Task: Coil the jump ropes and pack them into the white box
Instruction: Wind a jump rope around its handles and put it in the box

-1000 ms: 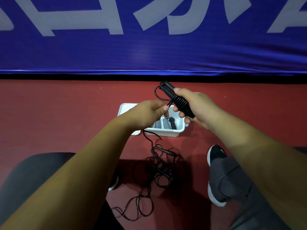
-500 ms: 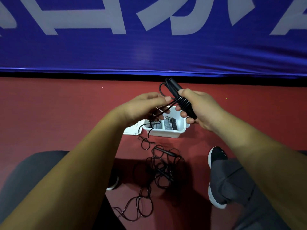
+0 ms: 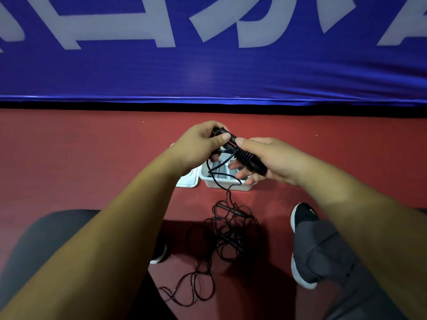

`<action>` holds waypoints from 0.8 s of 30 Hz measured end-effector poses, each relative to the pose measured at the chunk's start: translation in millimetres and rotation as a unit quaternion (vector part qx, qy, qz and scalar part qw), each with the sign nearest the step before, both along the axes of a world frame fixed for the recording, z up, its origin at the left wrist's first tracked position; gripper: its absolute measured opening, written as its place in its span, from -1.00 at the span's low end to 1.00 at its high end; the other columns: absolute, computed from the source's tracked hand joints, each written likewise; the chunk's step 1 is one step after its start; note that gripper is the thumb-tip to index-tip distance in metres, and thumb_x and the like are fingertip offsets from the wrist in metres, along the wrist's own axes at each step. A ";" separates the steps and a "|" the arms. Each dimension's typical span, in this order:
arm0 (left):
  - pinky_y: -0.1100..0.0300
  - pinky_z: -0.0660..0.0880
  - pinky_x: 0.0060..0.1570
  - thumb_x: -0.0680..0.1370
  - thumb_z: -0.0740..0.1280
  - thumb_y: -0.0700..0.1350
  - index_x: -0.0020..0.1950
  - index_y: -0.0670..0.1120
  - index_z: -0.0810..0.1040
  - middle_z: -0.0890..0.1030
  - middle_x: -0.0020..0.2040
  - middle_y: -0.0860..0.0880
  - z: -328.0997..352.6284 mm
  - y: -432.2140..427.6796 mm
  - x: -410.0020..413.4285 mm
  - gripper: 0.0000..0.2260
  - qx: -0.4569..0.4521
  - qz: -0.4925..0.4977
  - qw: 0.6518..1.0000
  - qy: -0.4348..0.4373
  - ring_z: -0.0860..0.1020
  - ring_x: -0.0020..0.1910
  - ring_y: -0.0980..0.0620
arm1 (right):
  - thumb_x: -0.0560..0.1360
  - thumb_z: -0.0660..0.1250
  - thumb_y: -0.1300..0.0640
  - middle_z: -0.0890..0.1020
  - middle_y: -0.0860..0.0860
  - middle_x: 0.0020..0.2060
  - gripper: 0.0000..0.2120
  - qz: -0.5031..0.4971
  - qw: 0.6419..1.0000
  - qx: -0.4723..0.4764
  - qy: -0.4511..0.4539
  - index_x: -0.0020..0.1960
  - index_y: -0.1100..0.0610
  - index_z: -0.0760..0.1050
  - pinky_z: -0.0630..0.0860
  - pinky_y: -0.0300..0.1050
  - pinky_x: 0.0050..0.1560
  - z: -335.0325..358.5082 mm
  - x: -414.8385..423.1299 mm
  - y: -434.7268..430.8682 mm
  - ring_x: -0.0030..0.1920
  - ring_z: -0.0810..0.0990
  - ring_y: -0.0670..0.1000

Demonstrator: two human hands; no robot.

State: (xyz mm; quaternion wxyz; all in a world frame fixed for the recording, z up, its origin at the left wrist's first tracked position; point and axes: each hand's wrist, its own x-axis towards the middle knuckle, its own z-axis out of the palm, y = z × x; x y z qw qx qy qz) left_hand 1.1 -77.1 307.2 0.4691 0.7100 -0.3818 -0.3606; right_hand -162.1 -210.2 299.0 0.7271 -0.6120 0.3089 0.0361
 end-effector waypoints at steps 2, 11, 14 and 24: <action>0.38 0.37 -0.46 0.72 0.29 -0.23 0.21 -0.28 0.52 0.53 -0.35 0.10 2.0 0.5 -3.1 -0.87 0.014 -0.002 1.000 -0.010 0.41 -0.47 0.17 | 0.62 0.37 -0.17 0.75 0.27 0.09 -0.52 0.031 0.999 0.024 0.012 0.35 0.17 0.55 0.72 0.14 -0.01 0.7 -2.7 -2.1 0.03 0.77 0.24; 0.29 0.41 -0.38 0.70 0.31 -0.21 0.15 -0.18 0.55 0.53 -0.21 -0.01 2.1 -1.8 -6.8 -0.93 0.000 0.022 1.000 -0.005 0.41 -0.38 0.08 | 0.70 0.31 -0.04 0.76 0.17 0.08 -0.72 0.004 0.999 0.052 -0.013 0.24 0.13 0.62 0.64 0.06 -0.04 0.5 0.2 0.8 0.00 0.70 0.16; 0.31 0.43 -0.38 0.70 0.32 -0.19 0.15 -0.16 0.57 0.56 -0.29 0.11 -1.6 -3.9 -6.7 -0.92 -0.002 0.029 0.999 -0.018 0.43 -0.38 0.11 | 0.66 0.35 -0.01 0.74 0.12 -0.04 -0.78 -0.034 0.996 0.085 0.007 0.14 0.12 0.63 0.63 0.00 -0.18 1.7 -0.2 4.2 -0.16 0.68 0.07; 0.33 0.42 -0.40 0.70 0.33 -0.13 0.17 -0.10 0.59 0.59 -0.26 0.14 -0.6 -4.5 -5.8 -0.91 0.009 0.021 0.999 -0.044 0.47 -0.38 0.14 | 0.66 0.30 0.00 0.62 0.10 -0.26 -0.79 -0.036 0.999 0.035 0.007 0.12 0.14 0.55 0.16 -0.29 -0.52 -2.7 6.7 6.4 -0.38 0.45 0.00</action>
